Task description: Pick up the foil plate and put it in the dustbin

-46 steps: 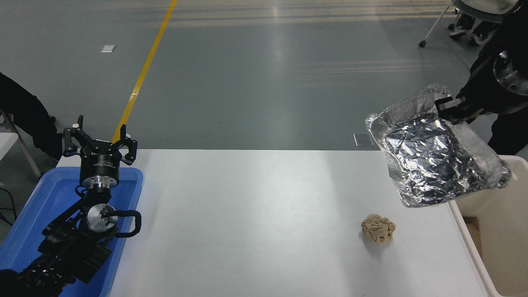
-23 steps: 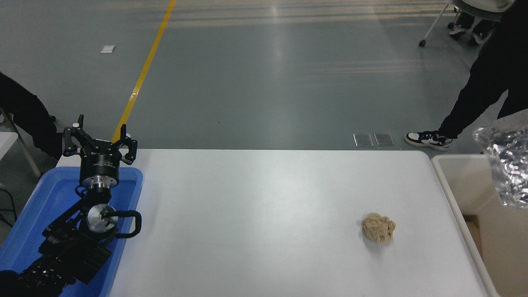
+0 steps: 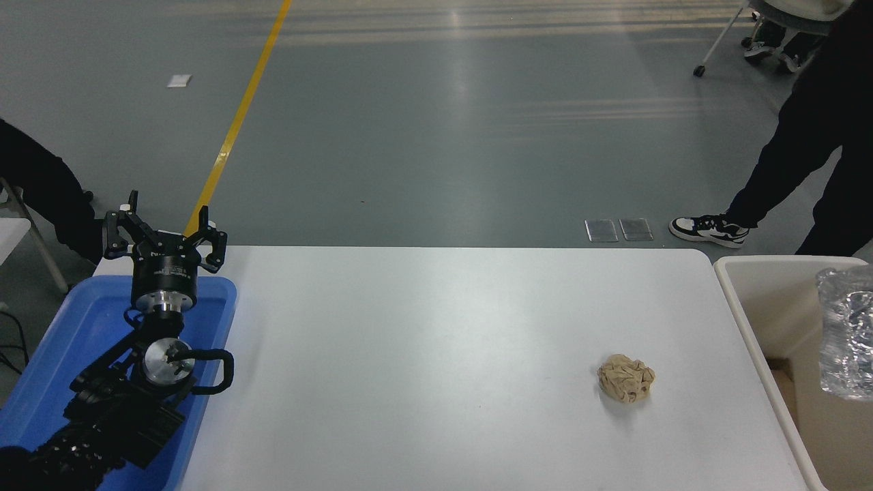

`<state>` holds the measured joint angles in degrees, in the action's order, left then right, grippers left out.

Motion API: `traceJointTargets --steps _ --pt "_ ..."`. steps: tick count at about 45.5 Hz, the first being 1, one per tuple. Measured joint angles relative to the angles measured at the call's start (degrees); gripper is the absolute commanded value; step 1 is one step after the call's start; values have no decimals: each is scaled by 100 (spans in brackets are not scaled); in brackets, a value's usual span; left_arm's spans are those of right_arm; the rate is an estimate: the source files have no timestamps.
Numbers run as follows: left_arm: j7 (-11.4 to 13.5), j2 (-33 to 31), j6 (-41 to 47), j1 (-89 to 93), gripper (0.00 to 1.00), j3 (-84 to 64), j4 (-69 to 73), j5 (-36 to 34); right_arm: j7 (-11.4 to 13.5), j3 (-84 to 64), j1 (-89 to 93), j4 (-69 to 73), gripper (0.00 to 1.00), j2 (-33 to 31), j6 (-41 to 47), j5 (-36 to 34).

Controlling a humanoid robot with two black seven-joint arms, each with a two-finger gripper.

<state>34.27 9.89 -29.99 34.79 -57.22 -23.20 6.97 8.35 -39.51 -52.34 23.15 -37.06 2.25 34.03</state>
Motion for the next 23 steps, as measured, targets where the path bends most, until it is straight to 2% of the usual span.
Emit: traceJointTargets --steps 10,11,12,14,15,17,20,23 --pt "0 0 3 1 99 0 0 0 1 286 386 -237 1 308 -89 -204" --pt "0 -1 3 1 99 0 0 0 1 307 414 -253 9 331 -98 -216" --pt "0 -1 3 2 99 0 1 2 2 323 439 -277 29 349 -109 -226" --pt "0 -1 3 1 99 0 0 2 1 341 457 -290 81 370 -120 -235" --pt "0 -1 3 1 99 0 0 2 1 355 475 -298 87 386 -123 -245" --pt "0 -1 3 1 99 0 0 2 1 371 494 -308 89 403 -128 -256" --pt "0 -2 3 1 99 0 0 2 1 406 518 -326 99 426 -143 -272" --pt "0 -3 3 1 99 0 0 2 0 443 533 -340 100 441 -152 -283"
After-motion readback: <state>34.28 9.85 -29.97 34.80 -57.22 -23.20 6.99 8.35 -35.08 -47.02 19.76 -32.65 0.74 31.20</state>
